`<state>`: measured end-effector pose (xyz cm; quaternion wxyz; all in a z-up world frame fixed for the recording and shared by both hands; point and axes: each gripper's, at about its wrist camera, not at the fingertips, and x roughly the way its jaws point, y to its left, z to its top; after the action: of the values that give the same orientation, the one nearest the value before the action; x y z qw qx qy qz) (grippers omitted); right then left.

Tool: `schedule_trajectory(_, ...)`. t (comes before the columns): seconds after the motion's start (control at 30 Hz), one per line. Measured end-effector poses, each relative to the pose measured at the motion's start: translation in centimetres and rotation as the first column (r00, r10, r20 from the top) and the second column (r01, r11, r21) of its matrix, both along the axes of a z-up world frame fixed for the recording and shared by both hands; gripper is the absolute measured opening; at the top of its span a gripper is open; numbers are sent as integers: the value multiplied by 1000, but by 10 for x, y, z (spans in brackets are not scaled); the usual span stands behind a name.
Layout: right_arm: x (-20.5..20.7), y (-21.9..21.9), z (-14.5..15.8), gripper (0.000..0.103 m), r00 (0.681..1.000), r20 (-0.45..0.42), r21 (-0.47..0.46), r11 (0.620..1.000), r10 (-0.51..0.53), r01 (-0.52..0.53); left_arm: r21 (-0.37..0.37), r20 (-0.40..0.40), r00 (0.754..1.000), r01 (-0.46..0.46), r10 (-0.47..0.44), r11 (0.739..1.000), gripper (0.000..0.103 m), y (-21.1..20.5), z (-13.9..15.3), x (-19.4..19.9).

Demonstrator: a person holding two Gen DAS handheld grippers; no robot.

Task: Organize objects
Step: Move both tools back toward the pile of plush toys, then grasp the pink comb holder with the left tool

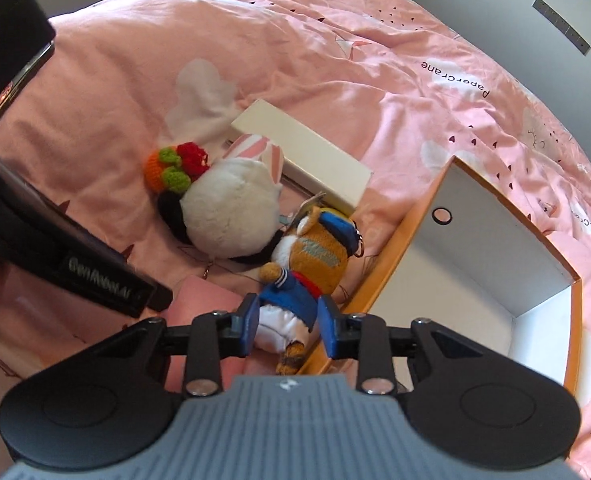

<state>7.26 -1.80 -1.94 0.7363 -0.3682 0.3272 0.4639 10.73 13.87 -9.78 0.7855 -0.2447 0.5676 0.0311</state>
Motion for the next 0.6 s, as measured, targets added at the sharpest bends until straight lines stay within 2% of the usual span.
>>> schedule_trajectory(0.07,4,2,-1,33,1000,-28,10,1000,1,0,30,-19,998,60,-60,998,59,-10,-5,1)
schedule_trajectory(0.17,7,6,-5,33,999,-38,5,1000,-4,4,43,-20,996,90,-90,995,64,-17,-10,0)
schedule_trajectory(0.3,11,5,-6,33,999,-43,12,1000,-4,5,-13,-40,997,70,-70,997,68,-16,-26,1)
schedule_trajectory(0.53,13,7,-6,34,999,-54,18,1000,-2,3,-79,-59,996,66,-70,995,87,-23,-43,4)
schedule_trajectory(0.6,13,7,-6,34,998,-56,19,1000,-3,4,-90,-61,995,67,-73,994,87,-25,-45,3)
